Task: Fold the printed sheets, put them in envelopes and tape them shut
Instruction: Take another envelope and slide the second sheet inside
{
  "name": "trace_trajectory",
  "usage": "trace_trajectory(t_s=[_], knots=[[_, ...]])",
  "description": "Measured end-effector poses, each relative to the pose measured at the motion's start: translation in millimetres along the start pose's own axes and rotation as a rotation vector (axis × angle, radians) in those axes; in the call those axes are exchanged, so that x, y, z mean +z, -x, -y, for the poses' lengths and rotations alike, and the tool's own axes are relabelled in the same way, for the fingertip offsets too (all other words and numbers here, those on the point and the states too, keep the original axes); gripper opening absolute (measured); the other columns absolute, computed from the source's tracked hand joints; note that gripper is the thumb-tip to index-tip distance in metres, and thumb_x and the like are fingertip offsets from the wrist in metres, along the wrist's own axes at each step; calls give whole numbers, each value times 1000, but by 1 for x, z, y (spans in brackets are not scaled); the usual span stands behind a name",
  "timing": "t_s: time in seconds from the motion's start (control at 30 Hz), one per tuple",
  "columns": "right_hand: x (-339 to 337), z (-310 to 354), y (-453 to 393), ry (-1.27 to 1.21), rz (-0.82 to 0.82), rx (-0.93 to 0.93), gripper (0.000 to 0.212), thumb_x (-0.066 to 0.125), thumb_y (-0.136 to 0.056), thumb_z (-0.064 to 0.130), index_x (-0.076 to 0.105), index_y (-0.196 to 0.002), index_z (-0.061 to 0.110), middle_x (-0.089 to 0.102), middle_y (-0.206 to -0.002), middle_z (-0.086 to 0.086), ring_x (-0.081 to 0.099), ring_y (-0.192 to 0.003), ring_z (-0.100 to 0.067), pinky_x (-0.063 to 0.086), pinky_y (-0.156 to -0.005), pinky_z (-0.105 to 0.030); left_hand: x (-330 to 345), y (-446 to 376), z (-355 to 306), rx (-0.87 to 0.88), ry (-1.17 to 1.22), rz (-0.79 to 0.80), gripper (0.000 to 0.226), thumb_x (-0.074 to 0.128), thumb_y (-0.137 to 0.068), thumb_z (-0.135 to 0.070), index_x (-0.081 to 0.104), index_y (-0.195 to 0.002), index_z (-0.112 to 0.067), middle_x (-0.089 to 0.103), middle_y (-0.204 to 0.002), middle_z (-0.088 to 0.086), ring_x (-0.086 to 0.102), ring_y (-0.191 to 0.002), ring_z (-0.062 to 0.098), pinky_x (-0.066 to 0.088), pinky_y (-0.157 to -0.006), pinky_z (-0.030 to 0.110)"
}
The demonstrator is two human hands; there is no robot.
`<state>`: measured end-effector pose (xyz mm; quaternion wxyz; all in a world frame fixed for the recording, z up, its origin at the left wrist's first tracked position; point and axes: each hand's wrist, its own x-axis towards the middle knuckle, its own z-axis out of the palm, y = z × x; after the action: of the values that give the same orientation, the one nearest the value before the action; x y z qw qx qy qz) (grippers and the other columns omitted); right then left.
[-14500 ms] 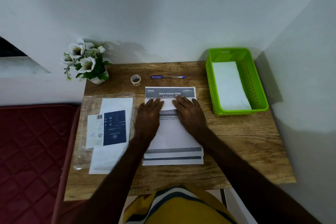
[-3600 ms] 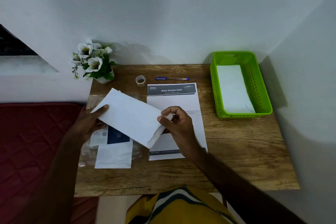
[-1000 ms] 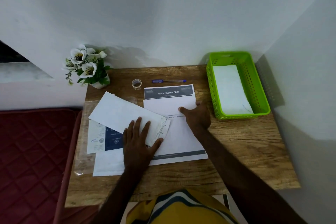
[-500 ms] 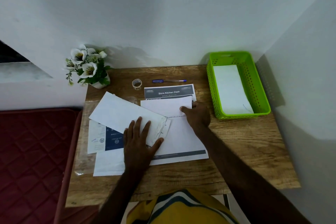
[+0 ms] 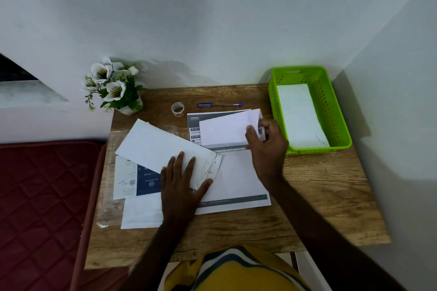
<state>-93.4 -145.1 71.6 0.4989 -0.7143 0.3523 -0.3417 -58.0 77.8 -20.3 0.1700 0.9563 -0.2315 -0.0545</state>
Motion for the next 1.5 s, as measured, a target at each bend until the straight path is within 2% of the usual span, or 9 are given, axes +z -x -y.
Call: trace_trajectory(t_s=[0.13,0.23,0.37,0.53,0.73,0.97,1.07,1.2,1.5], knots=[[-18,14,5,-91,-44,27,19,74,-94,16,69,-112,16,75,-101,10,75,-86,-15,64,-63,-47,-1,4,-3,3,-4,-24,82,43,-91,-76,38,-156,-26,22,-169,5,18,-156,27,15,-127,53],[-30,20,12,-156,-72,95,20,70,-97,18,68,-117,21,75,-110,-1,75,-93,-18,65,-59,-43,1,6,-5,15,11,-74,78,49,-91,-72,46,-151,-21,31,-165,8,27,-153,29,20,-125,54],[-46,15,28,-215,-52,200,25,68,-98,14,68,-106,38,75,-105,3,75,-91,-20,63,-53,-39,3,9,-5,38,43,-151,69,64,-90,-59,53,-143,-15,44,-157,12,38,-146,33,27,-122,56],[-59,-9,52,-52,-103,263,19,69,-97,12,69,-114,19,73,-100,9,74,-83,-16,59,-47,-30,-1,8,-7,14,67,-174,58,55,-91,-54,64,-131,-12,54,-147,11,47,-137,33,36,-117,54],[-66,-30,63,43,-113,285,24,68,-97,15,68,-121,13,71,-102,3,73,-83,-7,59,-46,-26,-6,3,-16,-20,56,-170,44,74,-89,-43,70,-120,-12,62,-137,11,54,-130,32,40,-110,56],[-63,-43,67,67,-137,296,24,67,-98,14,67,-122,11,72,-109,-9,74,-88,-23,63,-51,-37,-10,2,-22,-14,51,-144,45,78,-85,-44,72,-118,-13,64,-135,11,55,-131,33,39,-110,60],[-62,-44,66,65,-166,296,21,66,-99,13,68,-119,13,71,-106,-6,73,-85,-18,61,-48,-30,-11,1,-24,-29,60,-117,49,78,-83,-46,71,-121,-14,63,-137,10,53,-133,32,36,-112,61],[-61,-46,65,86,-159,310,25,65,-99,15,67,-124,13,71,-110,-3,73,-89,-17,64,-53,-37,-8,-1,-24,-42,38,-112,49,76,-85,-47,70,-121,-15,63,-137,10,53,-132,31,36,-113,60],[-65,-55,60,-11,-129,404,24,65,-99,12,65,-124,9,71,-107,-6,73,-77,-5,61,-50,-31,0,-4,-25,37,-2,-181,29,76,-88,-30,74,-110,-11,69,-123,16,62,-119,37,42,-104,65]])
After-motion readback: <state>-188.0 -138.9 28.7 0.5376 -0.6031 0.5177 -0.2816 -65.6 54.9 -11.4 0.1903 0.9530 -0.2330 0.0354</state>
